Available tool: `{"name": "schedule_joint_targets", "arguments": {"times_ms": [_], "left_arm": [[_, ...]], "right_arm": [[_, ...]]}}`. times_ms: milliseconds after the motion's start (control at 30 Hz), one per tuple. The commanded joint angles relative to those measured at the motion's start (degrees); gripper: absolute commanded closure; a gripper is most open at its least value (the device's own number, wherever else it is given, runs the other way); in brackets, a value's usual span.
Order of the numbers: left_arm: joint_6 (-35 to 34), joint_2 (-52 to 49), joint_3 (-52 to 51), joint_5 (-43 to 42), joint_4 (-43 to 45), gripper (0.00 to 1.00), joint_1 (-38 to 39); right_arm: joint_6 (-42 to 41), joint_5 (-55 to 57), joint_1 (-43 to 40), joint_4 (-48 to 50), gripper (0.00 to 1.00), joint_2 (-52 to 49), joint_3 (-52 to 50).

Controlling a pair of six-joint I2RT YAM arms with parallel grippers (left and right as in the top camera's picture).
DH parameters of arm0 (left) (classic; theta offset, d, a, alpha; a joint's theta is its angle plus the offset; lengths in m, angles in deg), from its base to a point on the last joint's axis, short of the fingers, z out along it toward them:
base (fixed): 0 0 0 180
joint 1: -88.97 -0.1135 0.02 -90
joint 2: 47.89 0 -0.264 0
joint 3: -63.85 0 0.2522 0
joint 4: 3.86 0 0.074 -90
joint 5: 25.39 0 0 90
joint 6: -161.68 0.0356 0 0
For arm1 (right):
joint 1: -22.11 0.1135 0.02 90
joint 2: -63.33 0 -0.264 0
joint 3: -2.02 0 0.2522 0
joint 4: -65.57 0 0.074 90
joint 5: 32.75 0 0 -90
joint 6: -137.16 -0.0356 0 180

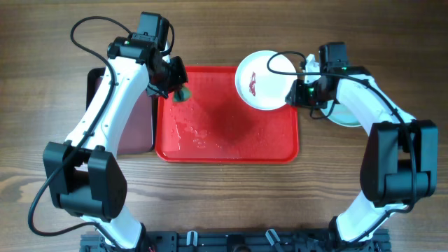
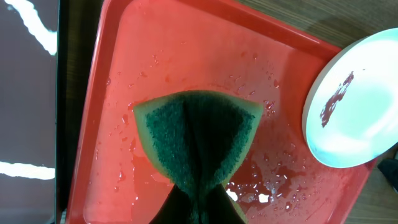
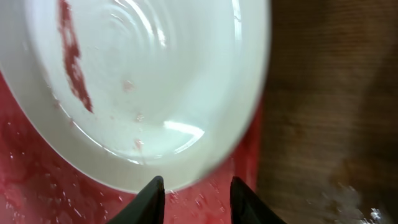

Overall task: Clean dirty plates on tray and stack at the side
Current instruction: 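Grasp the stained plate rim with the right gripper and drag it left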

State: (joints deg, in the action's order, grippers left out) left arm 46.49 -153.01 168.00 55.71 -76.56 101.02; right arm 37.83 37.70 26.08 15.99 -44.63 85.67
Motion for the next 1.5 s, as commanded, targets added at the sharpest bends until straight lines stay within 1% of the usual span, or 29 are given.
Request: {"name": "schedule_joint_targets", "arguments": {"times_ms": [0, 100, 133, 267, 500, 633, 733, 767, 967, 1033, 1100, 1133, 1267, 1300, 1367, 1400, 1467], "left_arm": [[-0.74, -0.63, -0.20, -0.24, 0.15, 0.96, 0.09], [-0.72, -0.63, -0.20, -0.24, 0.15, 0.96, 0.09], [-0.72, -0.63, -0.20, -0.24, 0.15, 0.96, 0.09], [-0.72, -0.63, -0.20, -0.24, 0.17, 0.96, 0.09], [-0.72, -0.63, -0.20, -0.24, 0.15, 0.96, 0.09], [-0.72, -0.63, -0.20, -0.24, 0.17, 0.96, 0.09], [-0.72, -0.63, -0.20, -0.24, 0.17, 0.96, 0.09], [-0.72, -0.63, -0.20, -0.24, 0.17, 0.96, 0.09], [-0.72, -0.63, -0.20, -0.24, 0.15, 0.96, 0.09], [-0.72, -0.63, -0.20, -0.24, 0.15, 0.96, 0.09], [-0.72, -0.63, -0.20, -0.24, 0.15, 0.96, 0.09], [-0.72, -0.63, -0.20, -0.24, 0.15, 0.96, 0.09], [-0.72, -0.63, -0.20, -0.24, 0.13, 0.96, 0.09], [-0.72, -0.63, -0.20, -0.24, 0.13, 0.96, 0.09], [-0.72, -0.63, -0.20, -0.24, 0.13, 0.96, 0.09], [-0.72, -0.63, -0.20, -0.24, 0.13, 0.96, 0.09], [-0.72, -0.63, -0.20, -0.24, 0.15, 0.96, 0.09]], "right_arm": [[-1.60, -1.38, 3.23, 2.89, 0.66, 1.75, 0.94], [-1.55, 2.84, 6.47, 5.03, 0.66, 1.75, 0.94], [-1.60, 5.79, 8.02, 5.62, 0.66, 1.73, 0.94], [-1.53, 12.22, 12.33, 6.03, 0.66, 1.03, 0.92], [-1.79, 12.24, 16.94, 4.68, 0.67, -3.19, 0.92], [-1.09, 12.07, 19.85, 3.52, 0.67, -3.21, 0.94], [0.39, 12.07, 21.66, 3.15, 0.65, -3.21, 0.94], [1.07, 11.54, 22.10, 2.93, 0.66, -3.21, 0.94], [11.26, -2.05, 22.36, -0.57, 0.66, -3.21, 0.96], [13.07, -4.42, 23.15, -1.92, 0.66, -3.19, 1.16], [12.85, -5.01, 23.74, -2.99, 0.66, -3.13, 1.84], [12.68, -5.92, 24.00, -4.00, 0.66, -2.91, 2.82], [6.69, -5.68, 22.21, -6.51, 0.66, 1.57, 7.89], [3.50, -3.69, 21.31, -6.62, 0.66, 3.04, 8.24], [-5.01, 2.82, 18.53, -7.74, 0.59, 5.75, 8.26], [-8.72, 6.69, 16.02, -9.11, 0.57, 6.40, 8.26], [-9.27, 7.85, 13.35, -9.90, 0.56, 6.08, 8.00]]}}
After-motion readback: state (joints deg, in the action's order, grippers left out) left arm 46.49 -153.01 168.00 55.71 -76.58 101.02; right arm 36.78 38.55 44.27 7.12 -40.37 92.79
